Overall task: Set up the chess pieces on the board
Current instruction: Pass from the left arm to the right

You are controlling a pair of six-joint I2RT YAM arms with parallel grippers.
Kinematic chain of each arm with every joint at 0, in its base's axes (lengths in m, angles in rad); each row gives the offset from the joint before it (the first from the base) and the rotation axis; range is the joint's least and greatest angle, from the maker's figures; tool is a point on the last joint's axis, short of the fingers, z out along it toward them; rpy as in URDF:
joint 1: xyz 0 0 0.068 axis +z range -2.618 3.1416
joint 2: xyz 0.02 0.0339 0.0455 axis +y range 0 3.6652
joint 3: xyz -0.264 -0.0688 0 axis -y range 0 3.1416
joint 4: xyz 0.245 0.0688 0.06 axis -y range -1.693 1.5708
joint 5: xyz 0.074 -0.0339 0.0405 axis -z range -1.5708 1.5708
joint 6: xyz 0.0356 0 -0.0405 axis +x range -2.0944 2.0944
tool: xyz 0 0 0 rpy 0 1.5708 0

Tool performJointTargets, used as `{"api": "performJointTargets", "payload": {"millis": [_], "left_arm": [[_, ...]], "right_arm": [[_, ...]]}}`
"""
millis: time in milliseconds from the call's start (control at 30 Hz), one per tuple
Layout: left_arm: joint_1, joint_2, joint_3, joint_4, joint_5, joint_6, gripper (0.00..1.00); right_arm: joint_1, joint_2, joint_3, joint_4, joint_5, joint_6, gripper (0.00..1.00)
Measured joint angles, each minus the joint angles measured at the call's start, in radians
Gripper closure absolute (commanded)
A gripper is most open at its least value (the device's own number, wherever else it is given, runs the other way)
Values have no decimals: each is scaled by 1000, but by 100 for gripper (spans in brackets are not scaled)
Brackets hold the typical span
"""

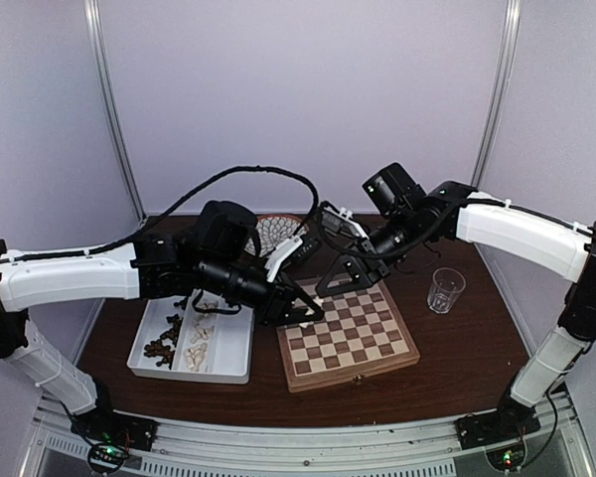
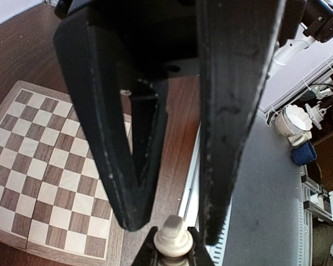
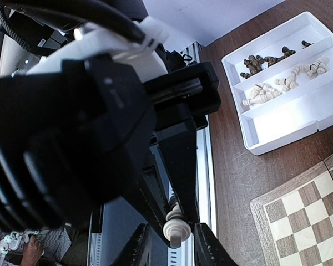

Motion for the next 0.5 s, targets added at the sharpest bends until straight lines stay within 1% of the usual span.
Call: {"api": "performJointTargets", "payload": {"millis": [133,267,433,500], "left_arm": [[0,-3,0,26,0,-9,91],[0,-3,0,38,-2,-14,91],[0,-4,-2,32,-3,-20,91],[-2,-4,-5,23,-9,-29,91]], "right_arm": [[5,0,-6,6,-3,1,75],[5,0,-12,9,-6,2,81],[3,0,-17,14,-9,2,94],[3,0,-21,22,-5,3,98]]}}
